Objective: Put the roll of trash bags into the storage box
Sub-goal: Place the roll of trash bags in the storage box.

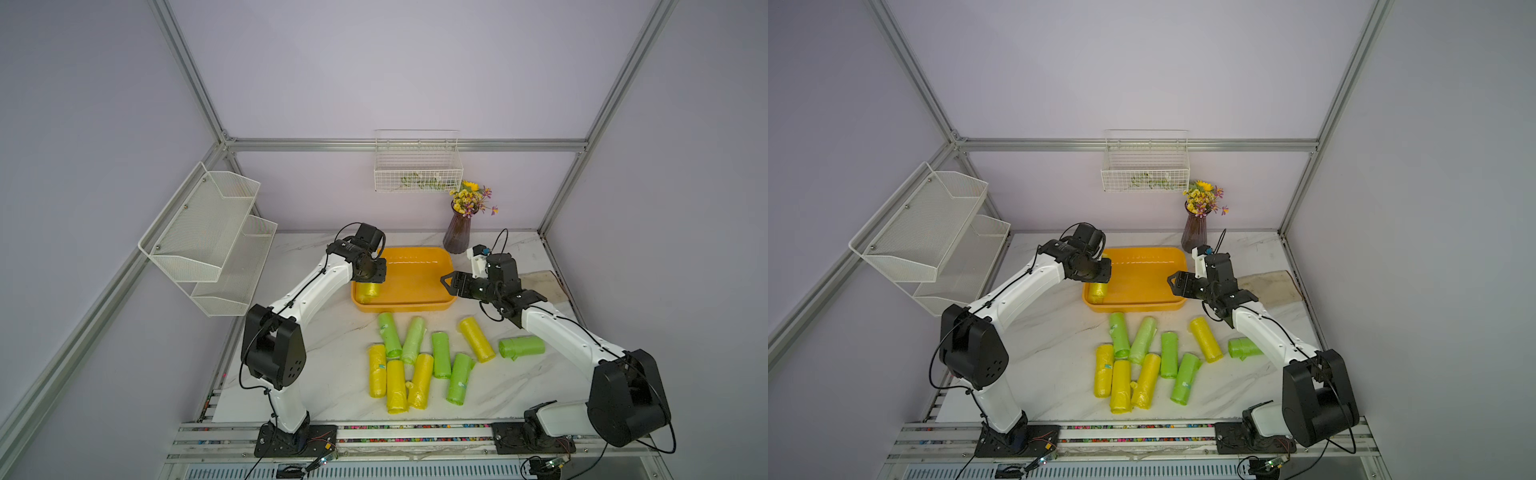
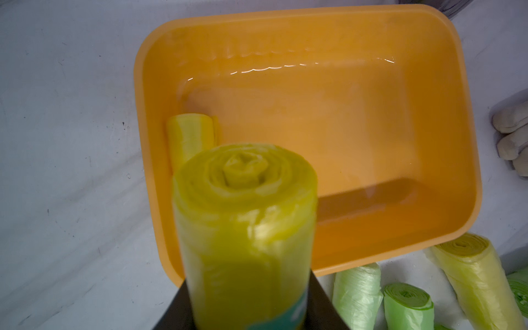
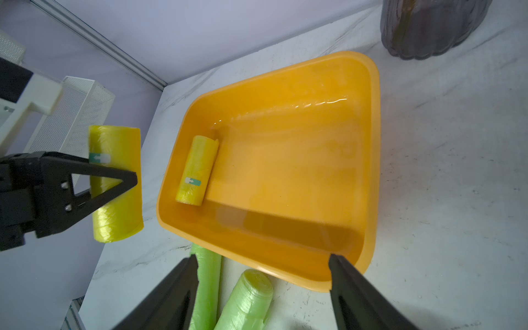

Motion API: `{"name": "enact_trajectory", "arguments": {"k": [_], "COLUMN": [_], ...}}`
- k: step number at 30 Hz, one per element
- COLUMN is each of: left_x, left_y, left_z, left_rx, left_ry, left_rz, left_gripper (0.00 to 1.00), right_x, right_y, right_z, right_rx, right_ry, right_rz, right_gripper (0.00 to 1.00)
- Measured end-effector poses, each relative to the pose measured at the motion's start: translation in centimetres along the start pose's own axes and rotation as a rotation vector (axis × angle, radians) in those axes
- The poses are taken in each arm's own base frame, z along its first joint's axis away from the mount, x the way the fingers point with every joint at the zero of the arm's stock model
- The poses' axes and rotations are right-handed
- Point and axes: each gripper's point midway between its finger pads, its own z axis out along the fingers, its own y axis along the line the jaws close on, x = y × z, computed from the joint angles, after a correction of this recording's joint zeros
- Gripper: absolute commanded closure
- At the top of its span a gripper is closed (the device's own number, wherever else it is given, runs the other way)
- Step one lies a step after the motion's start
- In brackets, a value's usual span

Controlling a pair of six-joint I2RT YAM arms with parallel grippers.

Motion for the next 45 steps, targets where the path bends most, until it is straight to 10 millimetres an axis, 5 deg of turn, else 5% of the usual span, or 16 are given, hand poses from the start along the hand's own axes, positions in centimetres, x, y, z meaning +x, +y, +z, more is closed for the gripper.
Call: {"name": "enact_trajectory", "arguments": {"k": [12,28,38,45], "left_x": [-2.3,-0.1,-1.0,0.3], "left_y": [0.1,1.3,1.7,1.9], "left_z": [4.4,11.1,13.0,13.7], "left_rx": [-0.043,-0.041,-0.040,-0.056], "left_ry": [0.039,0.187,0.201,0.249], "left_rz": [0.023,-0.014,-0.063,-0.101], "left_gripper": [0.82,0.83,0.81,0.78], "right_x": [2.7,4.3,4.8,6.4], "right_y": [-1.2,-2.5,-2.9,-3.2], "right_z": [-0.7,-1.5,-1.0,0.1], "right_rx": [0.018,0.054,0.064,0.039], "right_ry": [0.026,0.026,0.045,0.117], "right_rz": [0.019,0.024,0.000,-0.024], "right_gripper": [0.22,0.22,0.23,0.22]}}
